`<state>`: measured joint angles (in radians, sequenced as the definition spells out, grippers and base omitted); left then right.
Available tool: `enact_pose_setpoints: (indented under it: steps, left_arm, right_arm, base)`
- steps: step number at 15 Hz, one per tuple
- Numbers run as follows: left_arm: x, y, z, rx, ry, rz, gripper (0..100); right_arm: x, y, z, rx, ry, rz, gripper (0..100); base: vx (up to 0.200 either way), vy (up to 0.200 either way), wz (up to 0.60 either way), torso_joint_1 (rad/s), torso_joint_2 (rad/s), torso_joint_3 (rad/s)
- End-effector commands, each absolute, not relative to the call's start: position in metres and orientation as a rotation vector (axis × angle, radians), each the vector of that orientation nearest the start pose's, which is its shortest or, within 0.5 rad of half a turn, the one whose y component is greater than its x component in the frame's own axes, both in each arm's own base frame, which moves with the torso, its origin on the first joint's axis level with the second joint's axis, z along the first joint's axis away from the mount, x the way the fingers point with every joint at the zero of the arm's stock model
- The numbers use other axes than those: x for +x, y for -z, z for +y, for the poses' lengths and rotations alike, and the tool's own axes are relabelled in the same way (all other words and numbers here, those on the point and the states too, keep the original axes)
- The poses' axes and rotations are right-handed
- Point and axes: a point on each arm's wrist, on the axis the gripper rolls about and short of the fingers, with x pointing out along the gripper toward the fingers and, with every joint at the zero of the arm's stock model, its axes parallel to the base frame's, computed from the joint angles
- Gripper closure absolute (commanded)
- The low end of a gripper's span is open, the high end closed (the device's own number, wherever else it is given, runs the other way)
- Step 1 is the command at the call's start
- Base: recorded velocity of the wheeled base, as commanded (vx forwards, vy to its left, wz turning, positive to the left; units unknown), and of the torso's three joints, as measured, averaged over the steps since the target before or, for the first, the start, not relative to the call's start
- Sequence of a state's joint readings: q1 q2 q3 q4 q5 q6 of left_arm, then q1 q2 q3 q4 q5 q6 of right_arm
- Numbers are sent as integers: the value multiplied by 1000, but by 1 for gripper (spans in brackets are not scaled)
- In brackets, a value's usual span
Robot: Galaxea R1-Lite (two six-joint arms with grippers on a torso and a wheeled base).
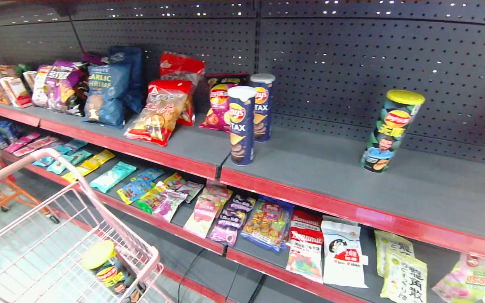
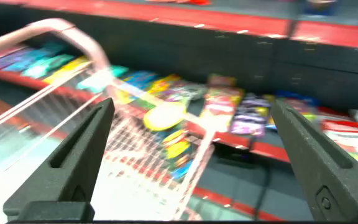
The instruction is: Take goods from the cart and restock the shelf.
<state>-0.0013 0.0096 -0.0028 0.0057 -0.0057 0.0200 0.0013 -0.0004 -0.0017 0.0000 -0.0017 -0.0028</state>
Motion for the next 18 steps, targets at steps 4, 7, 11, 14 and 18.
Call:
enact_pose_setpoints:
  steps: [4, 7, 11, 14, 18]
  left_arm:
    - [-22, -76, 0, 18, 6, 12, 0]
    - [-22, -76, 0, 18, 8, 12, 0]
    - [-22, -75, 0, 20, 8, 14, 0]
    - [-22, -76, 0, 20, 8, 12, 0]
    - [-22, -76, 0, 20, 8, 12, 0]
  right_arm:
    - [-23, -76, 0, -2, 2, -2, 0]
    - [-23, -76, 0, 2, 2, -2, 0]
    - [-23, -76, 0, 0, 2, -2, 0]
    - [-23, -76, 0, 0, 2, -2, 0]
    - [-23, -76, 0, 0, 2, -2, 0]
  base:
    - [0, 0, 600, 1, 4, 0]
    - [0, 0, 400, 2, 2, 0]
    - [0, 0, 0, -60, 148, 80]
    - [0, 0, 0, -149, 362, 204]
    - [0, 0, 0, -155, 381, 223]
